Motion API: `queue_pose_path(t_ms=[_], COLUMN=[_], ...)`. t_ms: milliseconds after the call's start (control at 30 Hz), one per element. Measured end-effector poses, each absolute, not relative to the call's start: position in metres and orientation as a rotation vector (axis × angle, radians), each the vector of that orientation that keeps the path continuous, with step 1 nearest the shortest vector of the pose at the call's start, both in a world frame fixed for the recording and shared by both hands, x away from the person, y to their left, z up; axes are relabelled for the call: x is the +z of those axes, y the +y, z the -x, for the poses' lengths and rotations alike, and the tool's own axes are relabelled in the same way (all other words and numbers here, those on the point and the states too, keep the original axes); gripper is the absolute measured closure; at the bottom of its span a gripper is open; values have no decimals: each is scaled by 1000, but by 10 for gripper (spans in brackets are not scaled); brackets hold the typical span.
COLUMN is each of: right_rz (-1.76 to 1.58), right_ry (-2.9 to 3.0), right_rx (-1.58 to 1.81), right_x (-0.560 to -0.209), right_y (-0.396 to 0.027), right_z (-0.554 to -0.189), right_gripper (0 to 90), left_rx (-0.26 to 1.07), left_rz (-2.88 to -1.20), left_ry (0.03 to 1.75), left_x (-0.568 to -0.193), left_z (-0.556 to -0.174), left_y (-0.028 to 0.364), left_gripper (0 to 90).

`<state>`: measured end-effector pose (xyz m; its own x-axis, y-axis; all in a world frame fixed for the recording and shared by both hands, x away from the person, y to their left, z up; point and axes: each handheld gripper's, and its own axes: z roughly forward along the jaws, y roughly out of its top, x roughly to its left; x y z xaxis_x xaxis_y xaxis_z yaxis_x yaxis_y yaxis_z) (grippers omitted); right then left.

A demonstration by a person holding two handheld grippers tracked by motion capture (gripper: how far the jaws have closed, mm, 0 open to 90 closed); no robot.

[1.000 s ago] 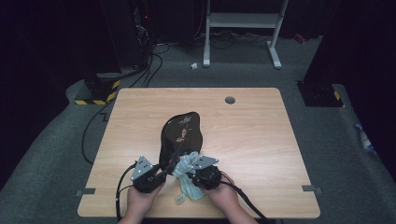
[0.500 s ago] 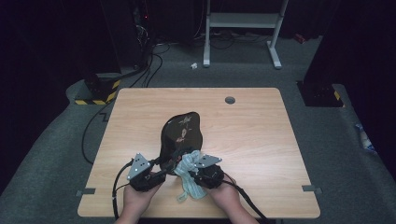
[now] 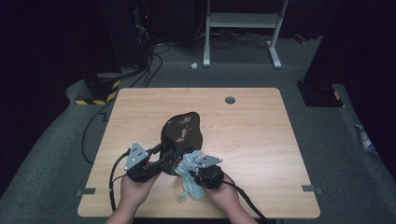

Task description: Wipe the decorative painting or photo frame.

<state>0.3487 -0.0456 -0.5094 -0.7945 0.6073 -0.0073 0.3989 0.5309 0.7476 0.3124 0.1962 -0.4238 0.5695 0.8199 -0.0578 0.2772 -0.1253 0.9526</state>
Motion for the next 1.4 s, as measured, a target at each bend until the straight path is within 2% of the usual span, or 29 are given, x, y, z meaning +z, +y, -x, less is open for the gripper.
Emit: queue_pose_path(t_ms=[500,1167,1400], right_rz=[-850,-843,-846], right_ry=[2505,2511,2512], right_rx=[1130,1131,1134], right_x=[-510,-513,-513], right_y=[-46,-46,-46], right_z=[-348,-349,-349], right_gripper=[662,650,648], left_rx=[594,606,579], left_rz=[-1713,-1664,-1642], left_ry=[899,885,900], left_x=[-391,-383,-385], left_z=[-327,-340,-341], left_y=[193,187,190], left_gripper=[581,752,771])
